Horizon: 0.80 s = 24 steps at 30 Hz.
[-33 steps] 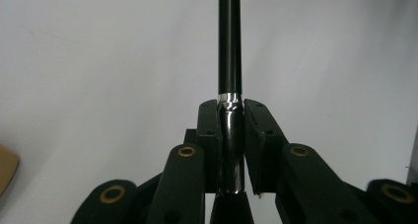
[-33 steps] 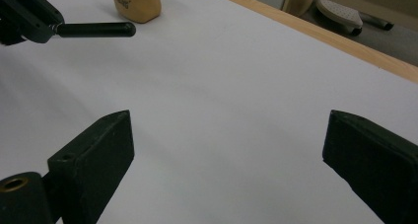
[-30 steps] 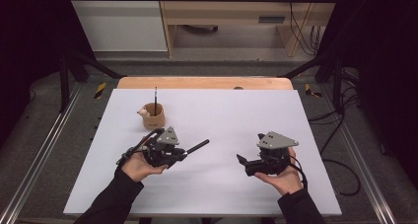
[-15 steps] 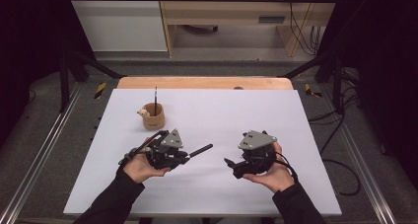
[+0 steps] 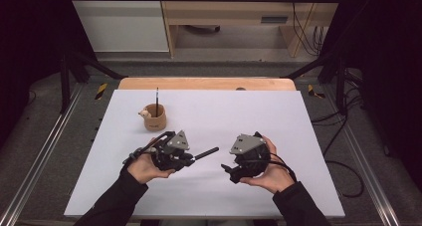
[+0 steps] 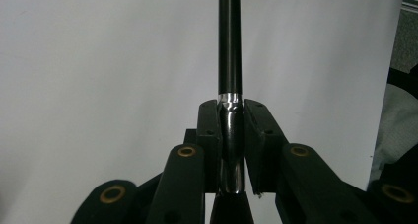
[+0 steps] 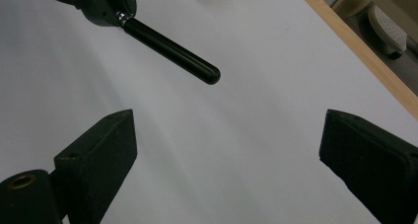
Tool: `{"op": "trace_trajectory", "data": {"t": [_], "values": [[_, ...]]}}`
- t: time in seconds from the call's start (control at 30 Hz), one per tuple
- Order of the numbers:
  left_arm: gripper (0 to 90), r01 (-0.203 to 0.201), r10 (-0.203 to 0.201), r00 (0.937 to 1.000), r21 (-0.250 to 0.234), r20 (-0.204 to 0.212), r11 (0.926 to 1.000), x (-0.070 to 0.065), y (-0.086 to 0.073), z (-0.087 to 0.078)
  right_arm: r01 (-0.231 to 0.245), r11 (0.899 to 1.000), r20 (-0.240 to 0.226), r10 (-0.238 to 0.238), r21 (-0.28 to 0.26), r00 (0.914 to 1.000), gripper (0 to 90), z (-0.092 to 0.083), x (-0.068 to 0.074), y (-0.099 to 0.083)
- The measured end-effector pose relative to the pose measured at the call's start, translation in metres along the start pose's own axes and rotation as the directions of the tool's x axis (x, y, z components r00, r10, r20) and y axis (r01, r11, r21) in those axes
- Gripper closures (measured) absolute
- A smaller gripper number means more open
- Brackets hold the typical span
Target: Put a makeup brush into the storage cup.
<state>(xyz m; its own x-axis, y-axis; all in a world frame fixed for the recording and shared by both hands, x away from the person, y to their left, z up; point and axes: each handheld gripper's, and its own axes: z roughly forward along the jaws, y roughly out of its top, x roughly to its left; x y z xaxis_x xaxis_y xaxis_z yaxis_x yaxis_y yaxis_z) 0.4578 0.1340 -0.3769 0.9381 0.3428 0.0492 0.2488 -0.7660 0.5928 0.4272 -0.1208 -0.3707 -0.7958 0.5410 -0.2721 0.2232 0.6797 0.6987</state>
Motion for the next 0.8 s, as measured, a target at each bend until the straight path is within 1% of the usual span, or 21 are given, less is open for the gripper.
{"op": "trace_trajectory", "data": {"t": [0.03, 0.07, 0.17, 0.27, 0.3, 0.33, 0.37, 0.43, 0.57, 0.6, 0.67, 0.8], "values": [[77.6, -0.003, 0.003, 1.0000, 0.002, 0.003, 1.0000, 0.000, 0.000, 0.000, 0.010, 1.000, -0.003, -0.010, 0.008, 0.9999, 8.1, 0.000, 0.001, 0.001], [77.6, -0.002, 0.002, 0.9999, 0.003, 0.010, 1.0000, -0.001, 0.001, 0.001, 0.017, 1.000, 0.002, -0.017, 0.003, 0.9999, 8.2, 0.000, 0.002, 0.001], [77.6, -0.004, 0.004, 0.9999, 0.008, 0.016, 1.0000, -0.001, 0.002, 0.001, 0.040, 0.999, -0.014, -0.040, 0.025, 0.9991, 8.4, 0.001, 0.004, 0.003], [77.6, -0.008, 0.007, 0.9994, 0.006, 0.033, 1.0000, 0.000, 0.002, 0.002, 0.062, 0.998, -0.021, -0.062, 0.030, 0.9979, 9.3, 0.002, 0.007, 0.005], [77.6, -0.006, 0.006, 0.9993, 0.004, 0.038, 1.0000, 0.000, 0.001, 0.002, 0.079, 0.996, -0.033, -0.078, 0.032, 0.9964, 9.5, 0.002, 0.008, 0.005], [77.6, -0.006, 0.005, 0.9993, 0.011, 0.037, 0.9999, 0.001, 0.002, 0.002, 0.090, 0.995, -0.036, -0.089, 0.035, 0.9954, 9.7, 0.003, 0.009, 0.006], [77.6, -0.005, 0.005, 0.9988, 0.005, 0.048, 1.0000, 0.002, 0.001, 0.002, 0.118, 0.992, -0.046, -0.116, 0.047, 0.9922, 9.9, 0.004, 0.012, 0.007], [77.6, -0.006, 0.006, 0.9987, 0.007, 0.051, 1.0000, 0.002, 0.002, 0.001, 0.153, 0.986, -0.050, -0.150, 0.060, 0.9874, 10.5, 0.006, 0.015, 0.009], [77.6, -0.004, 0.003, 0.9982, 0.008, 0.060, 1.0000, 0.001, 0.003, 0.001, 0.180, 0.981, -0.056, -0.176, 0.072, 0.9828, 11.8, 0.009, 0.019, 0.014], [77.6, -0.008, 0.008, 0.9981, 0.008, 0.061, 0.9999, 0.001, 0.003, 0.001, 0.193, 0.978, -0.063, -0.189, 0.072, 0.9799, 12.1, 0.009, 0.020, 0.015], [77.6, -0.004, 0.003, 0.9976, 0.006, 0.070, 1.0000, 0.000, 0.004, 0.002, 0.205, 0.976, -0.067, -0.200, 0.077, 0.9775, 12.8, 0.010, 0.021, 0.017], [77.6, -0.011, 0.009, 0.9965, 0.019, 0.083, 0.9998, -0.001, 0.006, 0.003, 0.233, 0.969, -0.071, -0.227, 0.084, 0.9712, 15.8, 0.012, 0.025, 0.020]]}}
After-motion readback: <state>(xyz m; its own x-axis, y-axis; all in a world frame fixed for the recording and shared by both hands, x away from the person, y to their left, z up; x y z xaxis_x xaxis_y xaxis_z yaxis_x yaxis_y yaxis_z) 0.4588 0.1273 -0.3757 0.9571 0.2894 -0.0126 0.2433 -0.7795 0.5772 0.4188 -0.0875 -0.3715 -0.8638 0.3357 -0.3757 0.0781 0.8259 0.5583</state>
